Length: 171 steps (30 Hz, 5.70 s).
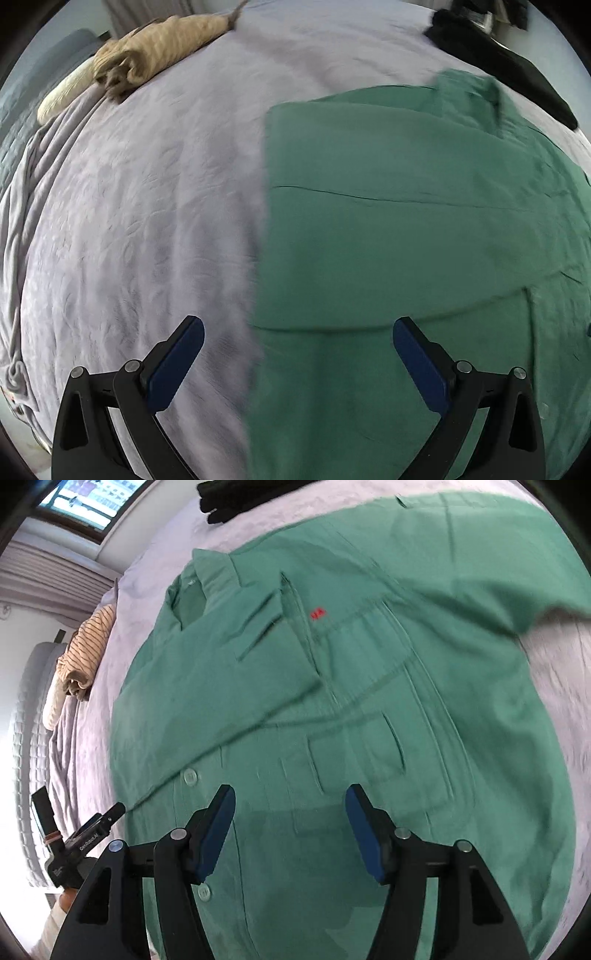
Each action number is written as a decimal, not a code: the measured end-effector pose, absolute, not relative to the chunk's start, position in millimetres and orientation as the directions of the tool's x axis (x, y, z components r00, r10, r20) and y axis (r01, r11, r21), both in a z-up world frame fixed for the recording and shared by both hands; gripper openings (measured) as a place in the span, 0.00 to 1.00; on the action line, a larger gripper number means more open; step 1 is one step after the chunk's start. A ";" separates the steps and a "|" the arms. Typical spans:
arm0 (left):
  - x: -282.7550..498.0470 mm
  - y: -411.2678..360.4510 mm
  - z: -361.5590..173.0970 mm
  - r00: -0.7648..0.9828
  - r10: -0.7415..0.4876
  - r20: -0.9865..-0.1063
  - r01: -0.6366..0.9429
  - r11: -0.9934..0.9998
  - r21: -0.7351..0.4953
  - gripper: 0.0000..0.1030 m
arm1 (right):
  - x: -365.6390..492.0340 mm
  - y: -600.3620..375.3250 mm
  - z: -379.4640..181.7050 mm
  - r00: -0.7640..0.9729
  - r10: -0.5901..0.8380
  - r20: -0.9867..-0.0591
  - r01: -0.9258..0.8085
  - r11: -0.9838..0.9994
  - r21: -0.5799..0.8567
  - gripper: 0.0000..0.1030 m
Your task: Fold large clothes
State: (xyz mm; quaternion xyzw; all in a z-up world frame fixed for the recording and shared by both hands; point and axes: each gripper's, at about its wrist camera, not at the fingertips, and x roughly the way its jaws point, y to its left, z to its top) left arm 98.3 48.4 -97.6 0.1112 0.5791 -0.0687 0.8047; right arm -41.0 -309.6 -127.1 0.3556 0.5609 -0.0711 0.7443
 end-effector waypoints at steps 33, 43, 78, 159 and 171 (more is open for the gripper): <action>32.3 -139.3 -79.9 0.214 -0.043 -0.976 0.564 0.821 0.087 1.00 | -107.8 -337.6 -133.0 0.684 0.339 -0.646 0.532 0.375 0.759 1.00; 17.6 -166.3 -86.5 0.159 -0.065 -0.985 0.618 0.785 0.048 1.00 | -124.6 -336.6 -137.8 0.690 0.346 -0.636 0.537 0.344 0.770 1.00; 40.6 -223.7 -67.7 0.166 -0.187 -0.968 0.525 0.848 -0.074 1.00 | -162.1 -621.8 -89.1 0.695 -0.045 -0.718 0.692 0.313 0.650 1.00; 172.3 -120.3 -111.4 0.068 -0.527 -0.847 0.289 0.823 -0.489 0.18 | -66.9 -428.6 -149.2 0.694 0.381 -0.610 0.557 0.253 0.791 0.64; 186.1 -85.0 -112.5 0.204 -0.501 -0.841 0.271 0.855 -0.443 0.09 | -70.6 -466.8 -153.1 0.749 0.277 -0.601 0.579 0.165 0.798 0.04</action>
